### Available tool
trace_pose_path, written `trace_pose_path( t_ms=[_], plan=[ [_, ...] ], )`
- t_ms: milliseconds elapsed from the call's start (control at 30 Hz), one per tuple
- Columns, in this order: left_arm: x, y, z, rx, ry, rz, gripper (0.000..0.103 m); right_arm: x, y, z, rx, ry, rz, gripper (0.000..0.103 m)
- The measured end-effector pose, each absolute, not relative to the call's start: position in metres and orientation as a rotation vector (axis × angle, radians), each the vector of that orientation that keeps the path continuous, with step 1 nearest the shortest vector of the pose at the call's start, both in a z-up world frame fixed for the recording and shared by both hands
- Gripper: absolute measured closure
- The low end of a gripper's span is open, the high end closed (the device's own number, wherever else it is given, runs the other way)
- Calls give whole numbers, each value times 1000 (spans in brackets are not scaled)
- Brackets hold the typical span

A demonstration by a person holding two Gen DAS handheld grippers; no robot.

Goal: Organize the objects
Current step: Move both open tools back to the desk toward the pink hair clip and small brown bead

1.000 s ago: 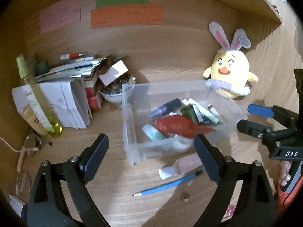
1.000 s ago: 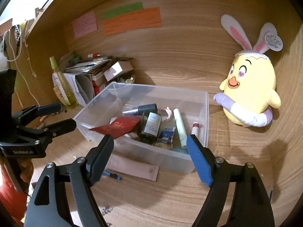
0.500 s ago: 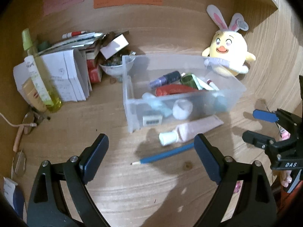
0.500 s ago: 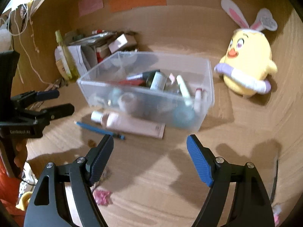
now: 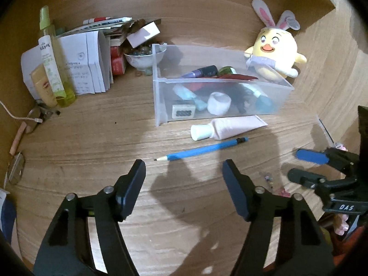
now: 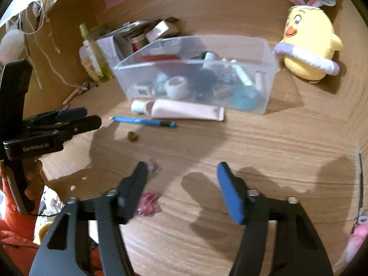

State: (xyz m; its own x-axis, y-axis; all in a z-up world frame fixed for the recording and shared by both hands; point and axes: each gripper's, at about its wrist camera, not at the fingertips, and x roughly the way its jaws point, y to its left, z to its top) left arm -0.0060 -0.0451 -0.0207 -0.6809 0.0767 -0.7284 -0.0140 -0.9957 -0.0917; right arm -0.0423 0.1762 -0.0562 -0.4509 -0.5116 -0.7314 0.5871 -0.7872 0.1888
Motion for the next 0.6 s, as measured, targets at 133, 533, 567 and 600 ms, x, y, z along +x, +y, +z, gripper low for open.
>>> trace_pose_path(
  t_ms=[133, 533, 567, 600],
  plan=[
    [-3, -40, -24, -1235, -140, 2805, 44, -32, 170, -60, 1079, 156, -2195, 58],
    [-14, -15, -44, -1297, -125, 2696, 59, -6, 156, -64, 1068, 251, -2119, 73],
    [-15, -13, -44, -1299, -121, 2692, 59, -6, 155, -65, 1071, 258, -2115, 74],
    [-16, -12, -45, -1300, -121, 2688, 59, -5, 154, -67, 1076, 271, -2113, 77]
  ],
)
